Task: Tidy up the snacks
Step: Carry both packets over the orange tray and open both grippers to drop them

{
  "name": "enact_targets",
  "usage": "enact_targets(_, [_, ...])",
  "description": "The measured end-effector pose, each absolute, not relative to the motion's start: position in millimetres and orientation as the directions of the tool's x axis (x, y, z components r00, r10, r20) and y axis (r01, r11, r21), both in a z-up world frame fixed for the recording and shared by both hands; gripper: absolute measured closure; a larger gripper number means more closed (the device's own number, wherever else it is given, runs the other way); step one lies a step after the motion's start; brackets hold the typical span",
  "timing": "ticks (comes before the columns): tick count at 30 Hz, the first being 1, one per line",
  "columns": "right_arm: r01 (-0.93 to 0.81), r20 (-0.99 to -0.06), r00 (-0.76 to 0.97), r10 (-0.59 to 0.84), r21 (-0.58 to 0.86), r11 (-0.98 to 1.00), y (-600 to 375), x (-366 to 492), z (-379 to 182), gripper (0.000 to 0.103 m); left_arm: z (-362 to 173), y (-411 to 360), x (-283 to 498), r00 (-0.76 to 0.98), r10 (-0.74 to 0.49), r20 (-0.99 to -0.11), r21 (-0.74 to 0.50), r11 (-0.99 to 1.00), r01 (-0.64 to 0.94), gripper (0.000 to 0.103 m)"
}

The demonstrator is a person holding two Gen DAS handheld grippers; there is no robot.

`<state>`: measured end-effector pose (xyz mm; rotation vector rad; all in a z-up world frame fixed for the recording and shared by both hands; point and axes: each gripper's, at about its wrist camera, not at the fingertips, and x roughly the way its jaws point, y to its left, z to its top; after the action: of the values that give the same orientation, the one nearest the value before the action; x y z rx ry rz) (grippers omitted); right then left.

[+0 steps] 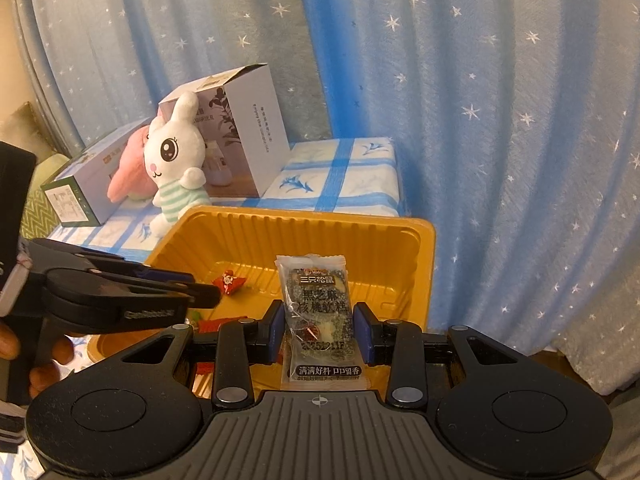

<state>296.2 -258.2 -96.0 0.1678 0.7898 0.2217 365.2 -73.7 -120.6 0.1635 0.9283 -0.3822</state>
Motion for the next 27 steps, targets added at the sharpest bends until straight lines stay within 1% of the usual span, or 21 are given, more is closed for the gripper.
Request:
enact_targets(11, [-0.217,-0.681,0.666,0.305,0.213,0.952,-241,324,-98,0.066,-112,-52,372,0.557,-0.215,-0.802,-0.027,0.945,0.325,0.079])
enact_targets(21, [-0.265,-0.691,0.643,0.332,0.206,0.942,-222,350,-109,0.066,-113,-50,372,0.554,-0.211,-0.806,-0.033,0.949,0.313,0.079])
enact_targets(27, [-0.24,-0.683,0.656,0.321,0.215,0.947,-220,351,-108,0.066,-111,-51,370,0.555,-0.215,-0.804,-0.034,0.948,0.318,0.079])
